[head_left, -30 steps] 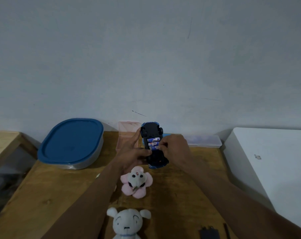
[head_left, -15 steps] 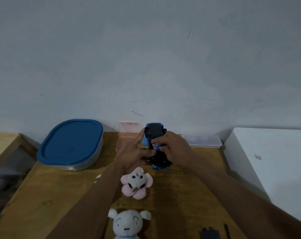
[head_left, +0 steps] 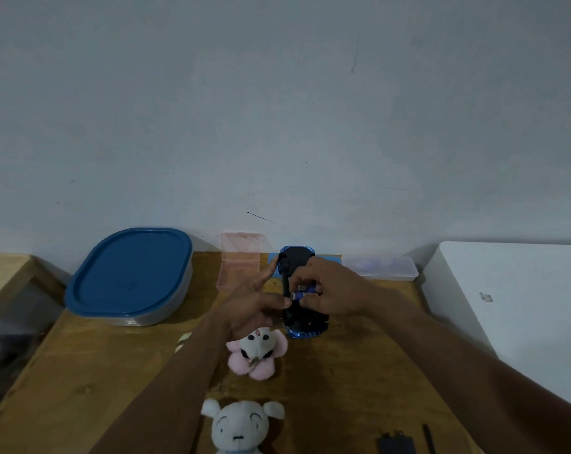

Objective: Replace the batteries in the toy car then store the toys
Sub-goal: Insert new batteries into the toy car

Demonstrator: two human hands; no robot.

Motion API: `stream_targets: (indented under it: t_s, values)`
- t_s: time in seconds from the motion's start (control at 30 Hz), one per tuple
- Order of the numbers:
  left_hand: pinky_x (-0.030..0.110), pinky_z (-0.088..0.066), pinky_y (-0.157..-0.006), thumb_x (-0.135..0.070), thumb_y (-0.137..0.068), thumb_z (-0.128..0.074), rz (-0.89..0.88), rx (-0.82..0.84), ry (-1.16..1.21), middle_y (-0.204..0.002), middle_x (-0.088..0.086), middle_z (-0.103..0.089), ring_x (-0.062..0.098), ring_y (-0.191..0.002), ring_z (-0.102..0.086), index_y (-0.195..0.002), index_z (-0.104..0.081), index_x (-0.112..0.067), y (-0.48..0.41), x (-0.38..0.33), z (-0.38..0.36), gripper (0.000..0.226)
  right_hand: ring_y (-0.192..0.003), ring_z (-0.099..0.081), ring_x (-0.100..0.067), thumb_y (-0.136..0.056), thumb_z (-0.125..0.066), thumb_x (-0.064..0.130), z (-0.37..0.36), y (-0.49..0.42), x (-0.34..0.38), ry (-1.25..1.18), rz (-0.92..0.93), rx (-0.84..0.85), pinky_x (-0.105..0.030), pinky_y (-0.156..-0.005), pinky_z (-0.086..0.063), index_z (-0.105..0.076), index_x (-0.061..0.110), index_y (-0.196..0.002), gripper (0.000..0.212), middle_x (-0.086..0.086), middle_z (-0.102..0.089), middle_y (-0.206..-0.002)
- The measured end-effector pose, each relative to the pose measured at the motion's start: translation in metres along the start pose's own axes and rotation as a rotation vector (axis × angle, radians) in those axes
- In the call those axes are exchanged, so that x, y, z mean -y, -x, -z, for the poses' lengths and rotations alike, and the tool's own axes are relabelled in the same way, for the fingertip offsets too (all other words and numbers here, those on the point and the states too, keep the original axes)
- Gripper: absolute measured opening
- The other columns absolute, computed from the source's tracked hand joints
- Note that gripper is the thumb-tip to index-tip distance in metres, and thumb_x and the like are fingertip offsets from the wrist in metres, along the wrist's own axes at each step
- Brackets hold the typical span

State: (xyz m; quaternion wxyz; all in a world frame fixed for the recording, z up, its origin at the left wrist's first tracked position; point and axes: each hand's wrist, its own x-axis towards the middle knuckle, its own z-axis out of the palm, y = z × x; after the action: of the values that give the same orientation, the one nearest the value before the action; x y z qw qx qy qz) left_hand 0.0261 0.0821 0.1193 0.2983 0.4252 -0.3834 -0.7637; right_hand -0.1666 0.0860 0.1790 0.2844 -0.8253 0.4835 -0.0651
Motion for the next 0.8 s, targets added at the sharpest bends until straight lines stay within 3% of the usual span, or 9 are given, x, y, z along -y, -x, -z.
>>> stream_targets:
  t_s: [0.1, 0.23, 0.37, 0.47, 0.53, 0.6, 0.7, 0.8]
  values:
    - [0.064, -0.044, -0.098, 0.018, -0.084, -0.055, 0.005, 0.008, -0.002, -0.127, 0.03, -0.058, 0.052, -0.115, -0.055, -0.149, -0.029, -0.04, 0.0, 0.0, -0.002, 0.091, -0.095, -0.052, -0.018, -0.087, -0.067, 0.025, -0.001, 0.0, -0.001, 0.012, -0.009, -0.002, -0.032, -0.083, -0.047, -0.064, 0.024, -0.107, 0.021, -0.005, -0.05, -0.107]
    - [0.045, -0.058, -0.077, 0.021, -0.086, -0.05, 0.007, -0.004, -0.069, -0.115, 0.028, -0.065, 0.044, -0.103, -0.064, -0.15, -0.025, -0.039, 0.003, -0.003, -0.008, 0.091, -0.084, -0.048, -0.013, -0.085, -0.068, 0.021, -0.004, -0.002, -0.001, 0.046, 0.027, -0.064, -0.027, -0.073, -0.041, -0.068, 0.016, -0.105, 0.02, -0.003, -0.052, -0.102]
    - [0.048, -0.057, -0.079, 0.019, -0.087, -0.05, -0.001, -0.02, -0.078, -0.121, 0.03, -0.062, 0.047, -0.103, -0.062, -0.15, -0.025, -0.04, 0.002, -0.005, -0.01, 0.089, -0.08, -0.056, -0.013, -0.077, -0.07, 0.012, -0.009, 0.0, -0.005, -0.082, 0.054, -0.19, -0.03, -0.071, -0.051, -0.07, 0.011, -0.09, 0.013, -0.003, -0.06, -0.092]
    - [0.054, -0.052, -0.086, 0.018, -0.086, -0.052, -0.016, -0.041, -0.093, -0.122, 0.03, -0.061, 0.051, -0.11, -0.058, -0.15, -0.027, -0.038, 0.003, -0.008, -0.011, 0.088, -0.074, -0.058, -0.005, -0.079, -0.07, 0.011, -0.009, 0.001, -0.007, -0.271, 0.01, -0.316, -0.014, -0.061, -0.045, -0.068, 0.014, -0.088, 0.009, 0.0, -0.065, -0.087]
    - [0.053, -0.054, -0.084, 0.019, -0.086, -0.051, -0.002, -0.054, -0.069, -0.119, 0.028, -0.061, 0.05, -0.109, -0.059, -0.148, -0.031, -0.037, 0.004, -0.01, -0.011, 0.086, -0.07, -0.059, -0.002, -0.083, -0.068, 0.011, -0.005, 0.0, -0.007, -0.351, -0.007, -0.37, -0.011, -0.059, -0.045, -0.067, 0.012, -0.09, 0.007, 0.0, -0.067, -0.086]
    - [0.057, -0.052, -0.088, 0.019, -0.085, -0.052, 0.004, -0.068, -0.045, -0.118, 0.028, -0.062, 0.049, -0.109, -0.06, -0.147, -0.032, -0.037, 0.003, -0.009, -0.01, 0.087, -0.075, -0.06, -0.006, -0.085, -0.066, 0.013, 0.001, 0.0, -0.007, -0.277, 0.019, -0.351, -0.015, -0.064, -0.048, -0.067, 0.013, -0.094, 0.009, 0.002, -0.067, -0.088]
    - [0.063, -0.047, -0.094, 0.019, -0.085, -0.052, 0.003, -0.08, -0.002, -0.118, 0.028, -0.062, 0.05, -0.111, -0.059, -0.147, -0.03, -0.041, 0.001, -0.007, -0.007, 0.089, -0.088, -0.057, -0.013, -0.089, -0.063, 0.026, 0.004, 0.0, -0.011, 0.048, 0.027, -0.22, -0.028, -0.074, -0.047, -0.068, 0.022, -0.104, 0.016, 0.001, -0.065, -0.101]
    - [0.062, -0.047, -0.094, 0.019, -0.085, -0.051, -0.009, -0.082, 0.007, -0.117, 0.024, -0.062, 0.049, -0.111, -0.059, -0.148, -0.029, -0.041, 0.002, -0.007, -0.008, 0.09, -0.096, -0.056, -0.017, -0.092, -0.059, 0.035, 0.0, -0.001, -0.011, 0.21, -0.004, -0.14, -0.028, -0.074, -0.04, -0.068, 0.028, -0.111, 0.022, 0.001, -0.06, -0.108]
